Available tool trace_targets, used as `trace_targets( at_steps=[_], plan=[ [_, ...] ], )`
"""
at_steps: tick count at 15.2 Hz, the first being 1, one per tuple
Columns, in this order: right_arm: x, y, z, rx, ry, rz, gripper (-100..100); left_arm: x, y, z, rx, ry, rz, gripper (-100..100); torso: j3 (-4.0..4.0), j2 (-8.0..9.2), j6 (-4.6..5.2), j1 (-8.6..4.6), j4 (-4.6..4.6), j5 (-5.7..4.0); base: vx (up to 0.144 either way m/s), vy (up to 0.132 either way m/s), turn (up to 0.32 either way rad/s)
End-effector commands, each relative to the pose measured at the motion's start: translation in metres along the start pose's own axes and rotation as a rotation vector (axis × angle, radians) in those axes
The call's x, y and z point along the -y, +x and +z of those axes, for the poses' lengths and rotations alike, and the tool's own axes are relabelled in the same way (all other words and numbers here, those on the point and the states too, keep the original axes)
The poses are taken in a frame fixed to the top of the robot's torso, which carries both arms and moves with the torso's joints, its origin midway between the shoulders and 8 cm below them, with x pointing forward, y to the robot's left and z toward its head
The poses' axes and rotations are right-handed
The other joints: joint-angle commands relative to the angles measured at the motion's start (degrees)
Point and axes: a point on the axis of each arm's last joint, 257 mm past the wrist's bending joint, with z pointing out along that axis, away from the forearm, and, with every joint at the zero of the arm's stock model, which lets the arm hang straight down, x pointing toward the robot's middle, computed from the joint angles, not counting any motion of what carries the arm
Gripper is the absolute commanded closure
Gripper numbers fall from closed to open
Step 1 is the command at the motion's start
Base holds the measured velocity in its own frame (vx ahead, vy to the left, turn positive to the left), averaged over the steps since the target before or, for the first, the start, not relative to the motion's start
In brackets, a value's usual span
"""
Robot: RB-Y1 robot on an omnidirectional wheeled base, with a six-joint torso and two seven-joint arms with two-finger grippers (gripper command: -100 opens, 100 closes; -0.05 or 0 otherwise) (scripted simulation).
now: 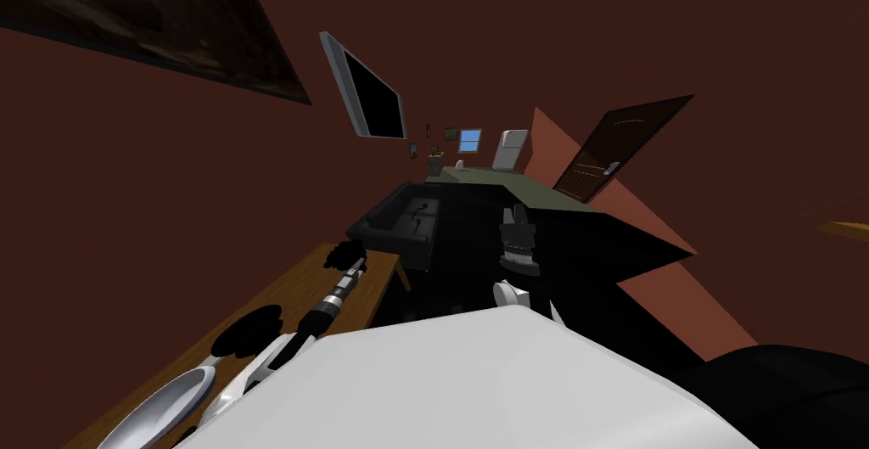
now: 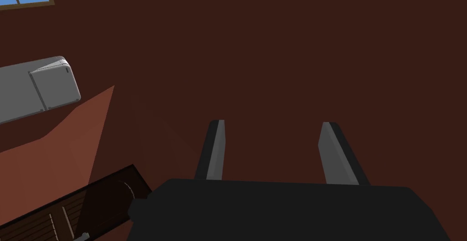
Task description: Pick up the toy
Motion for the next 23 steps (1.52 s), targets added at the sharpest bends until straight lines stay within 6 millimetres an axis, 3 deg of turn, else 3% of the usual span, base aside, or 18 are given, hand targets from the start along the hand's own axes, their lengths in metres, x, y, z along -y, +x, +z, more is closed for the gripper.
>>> trace_targets(
  at_steps=[1, 6, 9, 11, 12, 17, 18, 23],
  plan=[
    [0.0, 0.0, 0.0, 0.0, 0.0, 0.0, 0, -0.014, -0.007, -0.001, -0.003, -0.033, 0.021, -100, 0.0, 0.0, 0.0, 0.0, 0.0, 0.0, -0.046, 0.036, -0.09],
    [0.0, 0.0, 0.0, 0.0, 0.0, 0.0, 0, -0.049, -0.034, -0.011, -0.006, -0.123, 0.09, -100, -0.05, -0.1, 0.0, 0.01, -0.01, 0.0, -0.026, 0.039, -0.113],
    [0.0, 0.0, 0.0, 0.0, 0.0, 0.0, 0, -0.059, -0.048, -0.014, -0.003, -0.149, 0.119, -100, -0.1, -0.19, 0.0, -0.03, -0.03, 0.0, -0.001, 0.031, -0.096],
    [0.0, 0.0, 0.0, 0.0, 0.0, 0.0, 0, -0.056, -0.042, -0.013, -0.004, -0.14, 0.109, -100, -0.13, -0.23, -0.01, -0.09, -0.04, -0.01, 0.002, 0.013, -0.018],
    [0.0, 0.0, 0.0, 0.0, 0.0, 0.0, 0, -0.056, -0.042, -0.013, -0.004, -0.14, 0.109, 100, -0.13, -0.23, -0.01, -0.13, -0.04, -0.02, 0.0, 0.0, 0.0],
    [0.0, 0.0, 0.0, 0.0, 0.0, 0.0, 0, -0.058, -0.04, -0.014, -0.006, -0.146, 0.108, 100, -0.07, -0.22, 0.03, -0.23, 0.06, -0.12, -0.001, 0.0, 0.003],
    [0.0, 0.0, 0.0, 0.0, 0.0, 0.0, 0, -0.075, -0.057, -0.028, 0.02, -0.202, 0.084, -100, -0.07, -0.22, 0.03, -0.23, 0.06, -0.12, 0.078, -0.062, 0.168],
    [0.0, 0.0, 0.0, 0.0, 0.0, 0.0, 0, -0.095, -0.083, -0.05, 0.06, -0.277, 0.046, -100, -0.33, -0.68, 0.0, -1.05, -0.04, -0.29, 0.112, -0.181, 0.202]
  ],
)
